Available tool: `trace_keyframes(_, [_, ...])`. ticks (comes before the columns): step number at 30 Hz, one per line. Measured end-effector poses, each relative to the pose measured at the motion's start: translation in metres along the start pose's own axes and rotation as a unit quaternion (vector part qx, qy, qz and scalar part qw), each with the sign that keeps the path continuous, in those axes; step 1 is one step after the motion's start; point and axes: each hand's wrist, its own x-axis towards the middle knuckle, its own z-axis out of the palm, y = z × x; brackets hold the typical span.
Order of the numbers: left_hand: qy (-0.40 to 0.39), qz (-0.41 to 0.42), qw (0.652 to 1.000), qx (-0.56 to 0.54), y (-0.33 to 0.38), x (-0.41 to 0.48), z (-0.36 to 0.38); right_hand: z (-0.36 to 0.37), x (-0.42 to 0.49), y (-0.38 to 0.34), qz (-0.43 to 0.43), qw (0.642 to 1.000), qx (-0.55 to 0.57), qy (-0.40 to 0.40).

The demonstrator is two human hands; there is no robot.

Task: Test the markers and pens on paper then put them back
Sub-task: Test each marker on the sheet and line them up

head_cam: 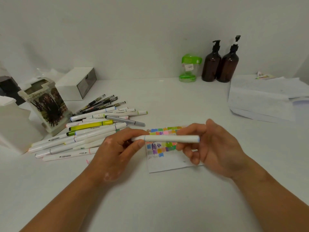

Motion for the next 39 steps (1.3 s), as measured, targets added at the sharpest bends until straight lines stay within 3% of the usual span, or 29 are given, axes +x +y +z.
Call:
trace_keyframes(4, [-0.016, -0.018, 0.999, -0.042, 0.001, -0.009, 0.004, 0.002, -0.006, 0.014, 0.049, 0.988, -0.149, 0.009])
trace_keyframes(7, [0.008, -0.041, 0.998, -0.049, 0.002, -0.006, 0.01, 0.001, -0.009, 0.016, 0.044, 0.98, -0.192, 0.012])
trace_keyframes(10, [0.022, -0.001, 0.997, 0.069, 0.003, -0.008, 0.019, -0.006, -0.012, 0.009, 0.011, 0.976, -0.207, 0.059])
trace_keyframes(12, [-0.035, 0.043, 0.985, 0.166, 0.004, -0.012, 0.026, -0.015, -0.015, 0.001, -0.033, 0.959, -0.244, 0.143])
trace_keyframes(15, [-0.107, 0.058, 0.958, 0.26, 0.001, -0.013, 0.031, -0.035, -0.022, -0.013, -0.084, 0.879, -0.35, 0.313])
trace_keyframes(18, [-0.114, 0.057, 0.957, 0.262, 0.0, -0.016, 0.027, -0.061, -0.031, -0.026, -0.063, 0.765, -0.511, 0.386])
trace_keyframes(21, [-0.113, 0.057, 0.96, 0.251, 0.0, -0.028, 0.019, -0.078, -0.041, -0.027, 0.011, 0.696, -0.613, 0.374])
trace_keyframes(29, [-0.098, 0.043, 0.962, 0.25, 0.002, -0.043, 0.011, -0.084, -0.045, -0.015, 0.069, 0.63, -0.699, 0.331])
trace_keyframes(32, [-0.099, 0.035, 0.961, 0.256, 0.006, -0.044, 0.01, -0.061, -0.042, -0.014, -0.008, 0.591, -0.743, 0.314])
trace_keyframes(33, [-0.101, 0.033, 0.96, 0.257, 0.007, -0.045, 0.009, -0.05, -0.04, -0.011, -0.05, 0.595, -0.752, 0.28])
trace_keyframes(35, [-0.106, 0.029, 0.96, 0.257, 0.009, -0.051, 0.007, -0.029, -0.038, 0.0, -0.085, 0.638, -0.746, 0.168])
trace_keyframes(37, [-0.113, 0.029, 0.961, 0.251, 0.011, -0.058, 0.005, -0.014, -0.038, 0.013, -0.058, 0.677, -0.73, 0.073])
trace_keyframes(39, [-0.076, 0.03, 0.97, 0.227, 0.012, -0.061, 0.006, -0.008, -0.04, 0.022, -0.044, 0.683, -0.728, 0.04])
